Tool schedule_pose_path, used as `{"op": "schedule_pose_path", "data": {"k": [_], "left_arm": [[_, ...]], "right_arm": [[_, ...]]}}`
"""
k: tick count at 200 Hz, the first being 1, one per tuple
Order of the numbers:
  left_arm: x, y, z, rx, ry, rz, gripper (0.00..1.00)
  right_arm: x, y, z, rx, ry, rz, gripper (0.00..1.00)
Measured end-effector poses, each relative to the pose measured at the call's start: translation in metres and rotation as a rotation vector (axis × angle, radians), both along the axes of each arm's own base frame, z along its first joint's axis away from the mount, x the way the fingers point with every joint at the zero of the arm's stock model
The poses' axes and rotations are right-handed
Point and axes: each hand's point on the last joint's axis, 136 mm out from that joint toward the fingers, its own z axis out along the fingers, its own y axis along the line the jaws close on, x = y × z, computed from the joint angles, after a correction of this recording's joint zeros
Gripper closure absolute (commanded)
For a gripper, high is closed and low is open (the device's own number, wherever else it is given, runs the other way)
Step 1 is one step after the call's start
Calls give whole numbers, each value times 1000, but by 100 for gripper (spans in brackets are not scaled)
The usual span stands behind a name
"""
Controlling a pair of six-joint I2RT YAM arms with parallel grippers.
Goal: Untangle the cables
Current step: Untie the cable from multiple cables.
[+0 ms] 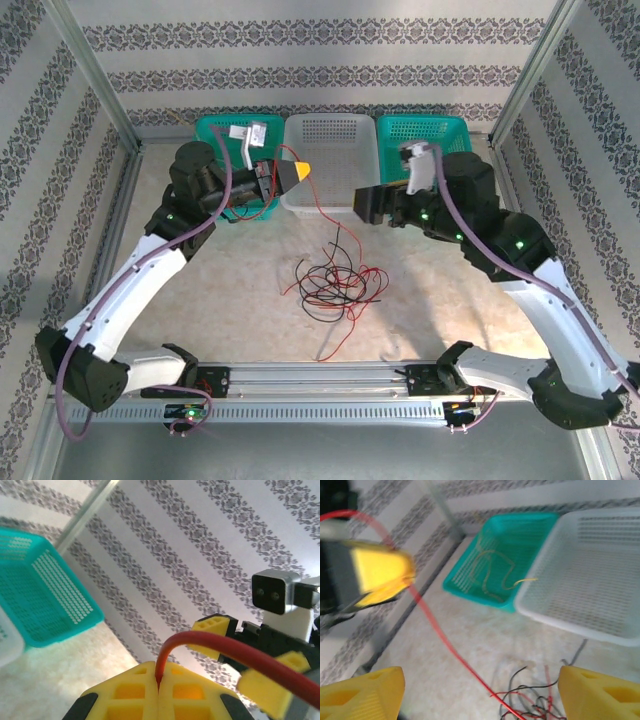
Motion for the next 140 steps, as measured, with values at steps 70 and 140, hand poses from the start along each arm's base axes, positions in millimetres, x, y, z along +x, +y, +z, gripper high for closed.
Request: {"op": "schedule_pose_path", "data": {"k": [70, 140], "left_arm": [[-15, -14, 25, -155, -2, -179, 100], [-16, -18, 22, -202, 39, -235, 100]], "right_arm": [[-4, 53, -36, -78, 76, 177, 37], [-1, 59, -21, -56, 26, 198, 85]]}}
